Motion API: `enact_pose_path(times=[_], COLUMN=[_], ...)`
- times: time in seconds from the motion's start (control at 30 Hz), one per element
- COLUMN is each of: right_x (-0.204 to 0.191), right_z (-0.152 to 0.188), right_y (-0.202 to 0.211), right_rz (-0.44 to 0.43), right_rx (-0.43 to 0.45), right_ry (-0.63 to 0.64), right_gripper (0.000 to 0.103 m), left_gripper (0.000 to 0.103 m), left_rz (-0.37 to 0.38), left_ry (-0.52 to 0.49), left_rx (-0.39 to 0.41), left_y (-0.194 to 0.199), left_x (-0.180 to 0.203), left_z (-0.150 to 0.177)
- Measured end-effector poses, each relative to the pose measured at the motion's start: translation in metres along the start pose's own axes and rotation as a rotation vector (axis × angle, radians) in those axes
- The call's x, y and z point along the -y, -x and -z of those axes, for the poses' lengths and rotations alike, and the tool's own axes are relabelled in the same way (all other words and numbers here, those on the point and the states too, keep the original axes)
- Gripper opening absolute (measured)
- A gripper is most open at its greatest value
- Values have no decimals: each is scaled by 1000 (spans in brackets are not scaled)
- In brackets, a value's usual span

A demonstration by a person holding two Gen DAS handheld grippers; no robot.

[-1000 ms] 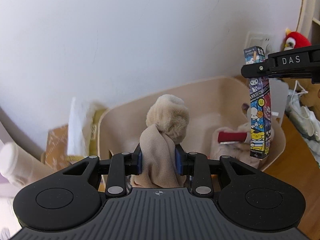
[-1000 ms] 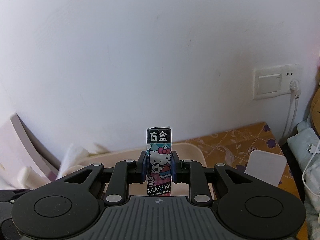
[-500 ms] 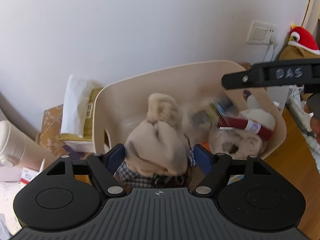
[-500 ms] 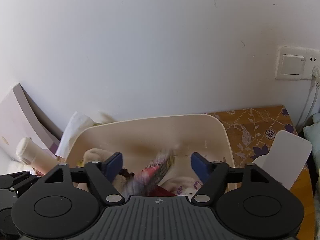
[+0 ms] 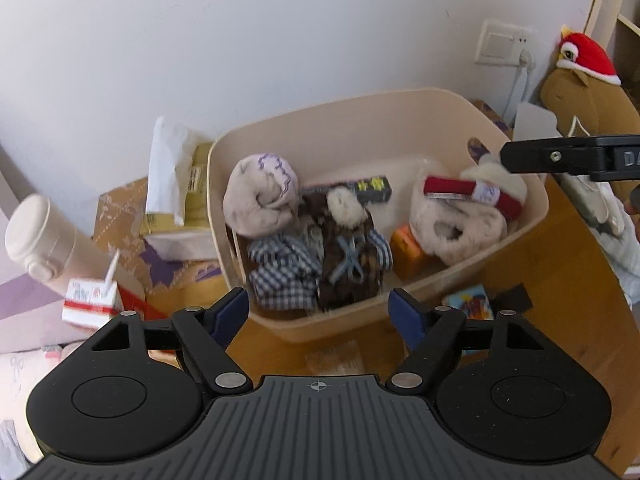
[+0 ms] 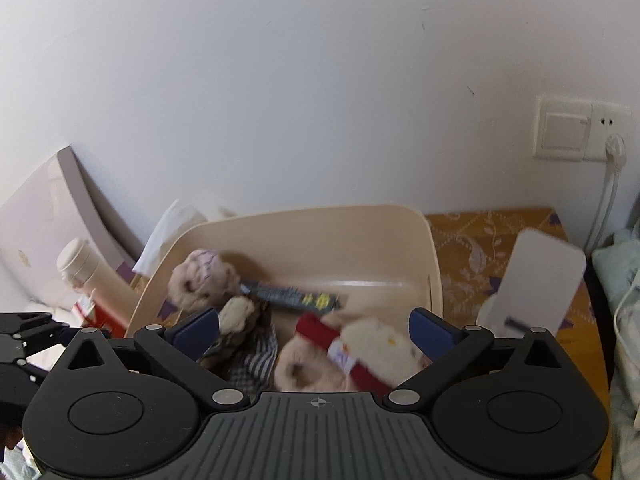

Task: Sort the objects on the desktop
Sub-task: 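Open both tools over the basket to drop the sock and blind-box, then grasp the wrapped white packet with the left tool while the right tool grasps the green scrunchie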

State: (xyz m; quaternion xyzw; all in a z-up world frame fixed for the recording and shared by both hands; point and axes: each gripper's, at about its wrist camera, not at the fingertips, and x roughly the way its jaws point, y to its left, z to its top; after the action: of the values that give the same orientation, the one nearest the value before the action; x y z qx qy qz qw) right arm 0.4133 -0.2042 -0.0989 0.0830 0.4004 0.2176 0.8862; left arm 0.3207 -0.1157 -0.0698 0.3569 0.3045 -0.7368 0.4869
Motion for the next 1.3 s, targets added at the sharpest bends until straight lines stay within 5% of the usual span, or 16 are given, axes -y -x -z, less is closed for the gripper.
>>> enact_pose_path(times=[0.53, 1.3], right_x=[-11, -23], right_z=[101, 176], right_y=[17, -15], right_rz=[-57, -54], right_rx=[-113, -319], right_ry=[2, 120], right_gripper=[103, 103], left_gripper=[79, 79], left_rz=[11, 22], left_ry=[2, 45], left_rx=[-161, -239], left_y=[-26, -57], left_x=[12, 15], left_z=[76, 101])
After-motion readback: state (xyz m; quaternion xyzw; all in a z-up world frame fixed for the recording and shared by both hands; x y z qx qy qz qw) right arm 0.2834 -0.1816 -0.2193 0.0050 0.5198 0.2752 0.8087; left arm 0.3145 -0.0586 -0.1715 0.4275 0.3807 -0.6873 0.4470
